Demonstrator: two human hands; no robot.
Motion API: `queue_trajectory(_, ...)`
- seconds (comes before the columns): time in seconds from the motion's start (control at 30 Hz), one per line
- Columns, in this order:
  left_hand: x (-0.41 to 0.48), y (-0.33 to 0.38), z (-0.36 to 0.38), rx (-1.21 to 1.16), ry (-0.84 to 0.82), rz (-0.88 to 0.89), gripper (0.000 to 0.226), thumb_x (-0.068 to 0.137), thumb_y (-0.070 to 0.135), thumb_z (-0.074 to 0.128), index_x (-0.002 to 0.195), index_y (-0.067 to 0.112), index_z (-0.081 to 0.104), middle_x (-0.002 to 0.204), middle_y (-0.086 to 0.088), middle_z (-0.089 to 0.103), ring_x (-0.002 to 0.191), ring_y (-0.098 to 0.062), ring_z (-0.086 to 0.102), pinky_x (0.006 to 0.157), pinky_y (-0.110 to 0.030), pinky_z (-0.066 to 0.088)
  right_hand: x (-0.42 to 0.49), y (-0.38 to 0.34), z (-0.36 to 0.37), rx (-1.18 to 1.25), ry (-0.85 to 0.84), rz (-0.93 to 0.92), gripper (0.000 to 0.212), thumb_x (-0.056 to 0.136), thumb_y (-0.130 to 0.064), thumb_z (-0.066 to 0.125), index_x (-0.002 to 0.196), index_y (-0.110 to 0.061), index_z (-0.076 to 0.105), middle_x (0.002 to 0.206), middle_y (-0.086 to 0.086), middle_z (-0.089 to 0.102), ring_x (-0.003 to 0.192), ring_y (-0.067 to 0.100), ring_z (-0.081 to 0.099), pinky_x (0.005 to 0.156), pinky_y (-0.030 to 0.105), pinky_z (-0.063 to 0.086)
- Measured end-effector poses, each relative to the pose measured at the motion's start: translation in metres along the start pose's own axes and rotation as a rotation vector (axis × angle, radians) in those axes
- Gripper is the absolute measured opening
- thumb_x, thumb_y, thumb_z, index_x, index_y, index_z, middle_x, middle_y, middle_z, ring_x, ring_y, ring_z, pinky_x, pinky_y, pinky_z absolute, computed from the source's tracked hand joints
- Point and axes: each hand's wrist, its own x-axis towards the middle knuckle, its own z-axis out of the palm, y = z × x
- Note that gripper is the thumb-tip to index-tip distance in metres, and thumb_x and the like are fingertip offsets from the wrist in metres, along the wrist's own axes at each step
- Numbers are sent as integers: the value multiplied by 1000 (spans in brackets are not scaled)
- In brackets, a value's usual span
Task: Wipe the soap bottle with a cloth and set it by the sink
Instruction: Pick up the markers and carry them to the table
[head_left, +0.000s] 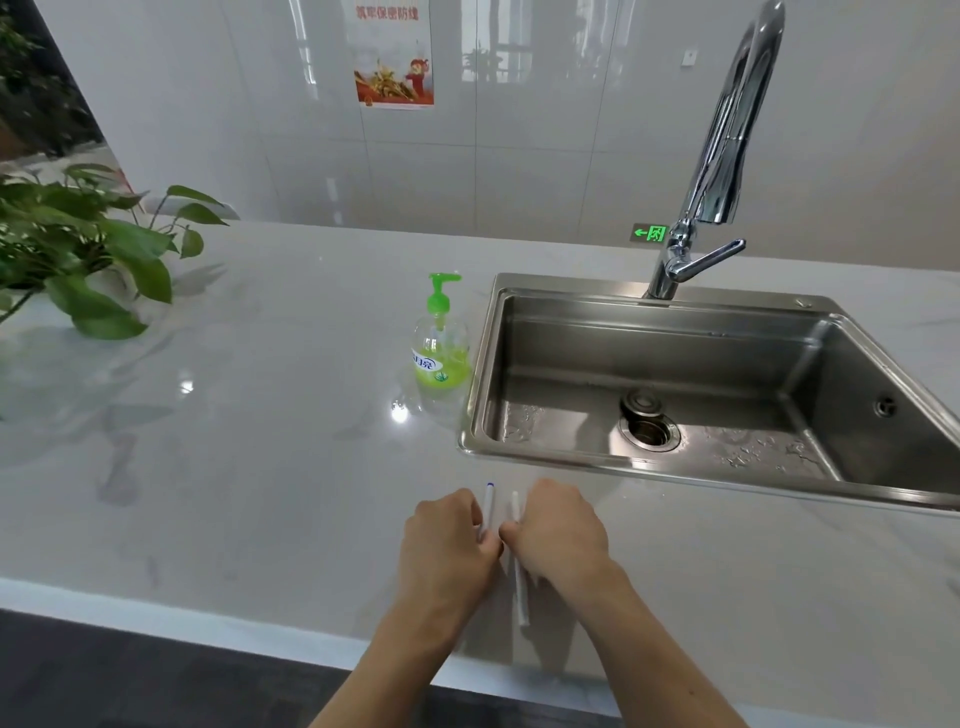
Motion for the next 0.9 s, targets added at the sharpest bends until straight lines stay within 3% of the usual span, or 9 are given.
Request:
queue_trajectory(0.13, 5, 2, 1, 177, -42, 39, 19, 86, 32, 58, 82, 16, 48, 95, -8, 68, 89, -31, 65, 63, -33, 38, 1, -2, -2, 6, -29, 18, 29, 83, -35, 64, 103, -13, 63, 117, 11, 70, 111, 34, 66, 73, 29, 41)
queue_trajectory(0.23, 11, 4, -1, 162, -50, 41, 20, 83, 30, 58, 77, 14, 47, 92, -11, 69, 87, -33, 65, 61, -34, 40, 1, -4, -5, 40, -55, 22, 19, 83, -33, 59, 77, -16, 53, 104, 13, 70, 100, 35, 67, 70, 28, 41)
queue_trajectory(0.3, 13, 3, -4, 61, -24, 48, 21, 81, 30, 62, 80, 9, 59, 86, -8, 72, 85, -31, 66, 67, -37, 49, 2, -6, -8, 95, -68, 24, 28, 82, -29, 57, 61, -13, 46, 80, 13, 66, 81, 34, 65, 65, 29, 45)
queue_trajectory(0.37, 15, 3, -12, -112, 39, 58, 15, 76, 26, 69, 80, 12, 69, 75, -2, 73, 76, -23, 68, 72, -38, 54, 4, -8, -14, 230, -74, 1, 28, 79, -23, 54, 57, -6, 56, 64, 13, 71, 63, 33, 70, 61, 34, 58)
queue_trajectory(0.47, 16, 8, -27, -323, 111, 81, 8, 74, 21, 77, 72, 16, 71, 59, 4, 68, 60, -13, 66, 61, -29, 54, 4, -18, -27, 472, -44, -34, 30, 82, -15, 54, 57, -5, 66, 49, 9, 71, 39, 17, 67, 44, 29, 57)
queue_trajectory(0.53, 16, 12, -37, -388, 144, 112, 12, 77, 25, 79, 70, 20, 70, 57, 6, 67, 55, -8, 63, 55, -21, 51, 2, -26, -34, 619, 7, -41, 26, 86, -14, 57, 61, -10, 64, 50, 5, 71, 42, 16, 70, 38, 22, 50)
queue_trajectory(0.67, 14, 17, -55, -488, 182, 145, 16, 82, 28, 78, 71, 28, 67, 61, 8, 69, 61, -7, 68, 56, -15, 52, -6, -37, -42, 841, 73, -88, 17, 86, -14, 64, 70, -10, 66, 61, 5, 70, 45, 12, 67, 44, 22, 51)
queue_trajectory(0.8, 10, 16, -66, -652, 147, 127, 7, 86, 22, 76, 80, 23, 72, 70, 7, 74, 60, -14, 73, 59, -36, 63, -18, -44, -42, 994, 97, -172, 20, 90, -18, 66, 72, -11, 68, 57, -2, 65, 48, 7, 60, 47, 19, 48)
queue_trajectory(0.9, 5, 17, -72, -704, 167, 137, 9, 90, 20, 73, 82, 25, 72, 74, 13, 75, 58, -11, 73, 57, -34, 63, -27, -51, -42, 1068, 96, -229, 19, 94, -18, 65, 77, -11, 71, 59, -3, 65, 50, 4, 59, 48, 15, 46)
